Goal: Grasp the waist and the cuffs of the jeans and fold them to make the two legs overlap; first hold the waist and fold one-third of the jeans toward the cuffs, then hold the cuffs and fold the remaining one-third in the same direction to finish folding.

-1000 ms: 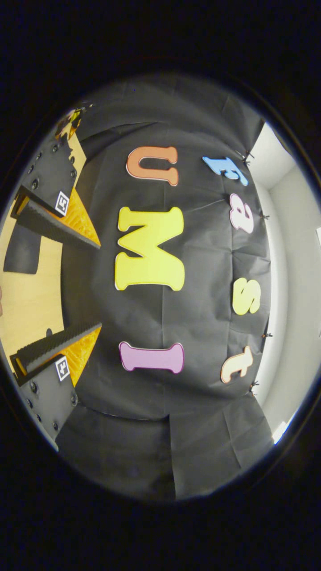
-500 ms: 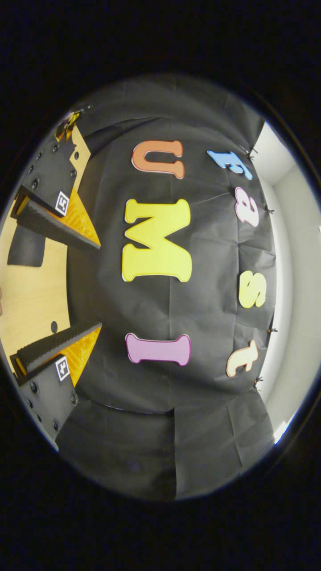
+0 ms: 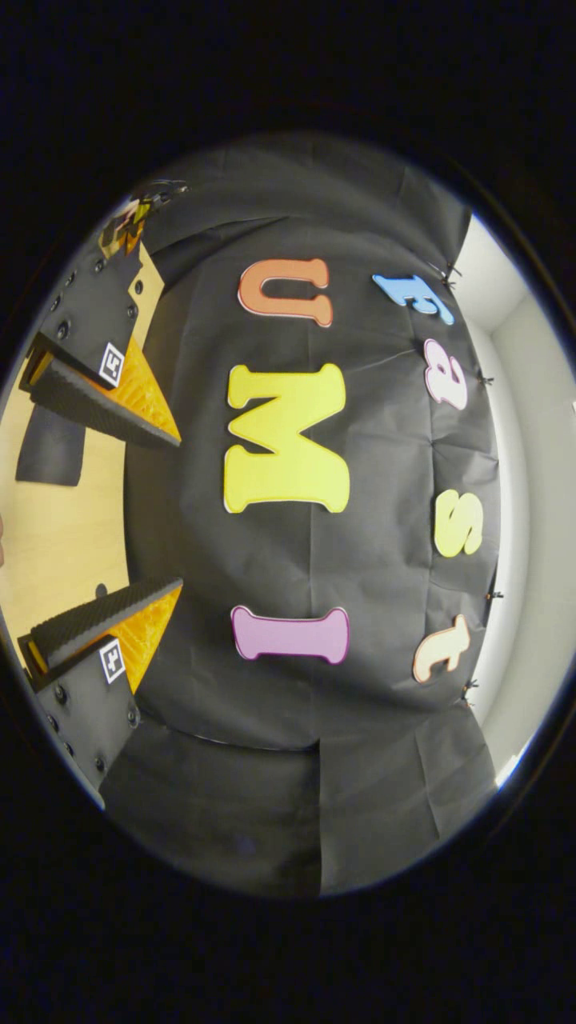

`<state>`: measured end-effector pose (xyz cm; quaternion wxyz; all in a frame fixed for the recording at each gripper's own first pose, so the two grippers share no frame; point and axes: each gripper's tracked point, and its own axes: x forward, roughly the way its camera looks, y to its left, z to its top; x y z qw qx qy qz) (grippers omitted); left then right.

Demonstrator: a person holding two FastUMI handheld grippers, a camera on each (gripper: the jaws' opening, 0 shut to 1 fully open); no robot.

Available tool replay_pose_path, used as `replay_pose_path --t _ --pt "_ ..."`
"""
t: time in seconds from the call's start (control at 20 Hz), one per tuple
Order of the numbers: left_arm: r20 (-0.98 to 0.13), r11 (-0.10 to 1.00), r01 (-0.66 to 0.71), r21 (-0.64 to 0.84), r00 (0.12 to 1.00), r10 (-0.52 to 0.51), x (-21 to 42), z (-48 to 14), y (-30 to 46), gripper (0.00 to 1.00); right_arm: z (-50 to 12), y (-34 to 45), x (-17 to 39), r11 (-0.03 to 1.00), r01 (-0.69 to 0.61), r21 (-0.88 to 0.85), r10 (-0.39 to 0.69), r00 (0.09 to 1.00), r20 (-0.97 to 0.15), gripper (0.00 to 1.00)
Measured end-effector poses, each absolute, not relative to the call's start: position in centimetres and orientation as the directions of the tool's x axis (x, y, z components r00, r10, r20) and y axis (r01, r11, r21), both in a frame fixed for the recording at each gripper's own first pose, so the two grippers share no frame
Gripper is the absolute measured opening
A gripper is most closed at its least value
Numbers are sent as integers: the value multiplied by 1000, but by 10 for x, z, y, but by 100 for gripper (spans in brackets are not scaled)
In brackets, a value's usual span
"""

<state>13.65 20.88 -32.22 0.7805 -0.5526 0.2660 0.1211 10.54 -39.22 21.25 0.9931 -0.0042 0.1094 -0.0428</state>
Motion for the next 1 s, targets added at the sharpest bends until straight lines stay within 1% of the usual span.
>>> replay_pose_path --t 0.3,0.55,0.9,1.0 --pt "-452 591 -290 -753 881 -143 156 -224 157 5 208 -413 91 992 123 5 -119 967 -227 97" --pt "-348 664 -106 -740 905 -244 166 -145 73 4 202 -439 74 984 176 13 -167 955 -245 97" --pt "-316 761 91 -642 873 -371 153 -116 -37 4 209 -486 44 960 278 14 -266 933 -242 97" --pt "-332 791 143 -595 852 -404 147 -118 -68 4 209 -496 37 952 305 29 -289 924 -249 97"
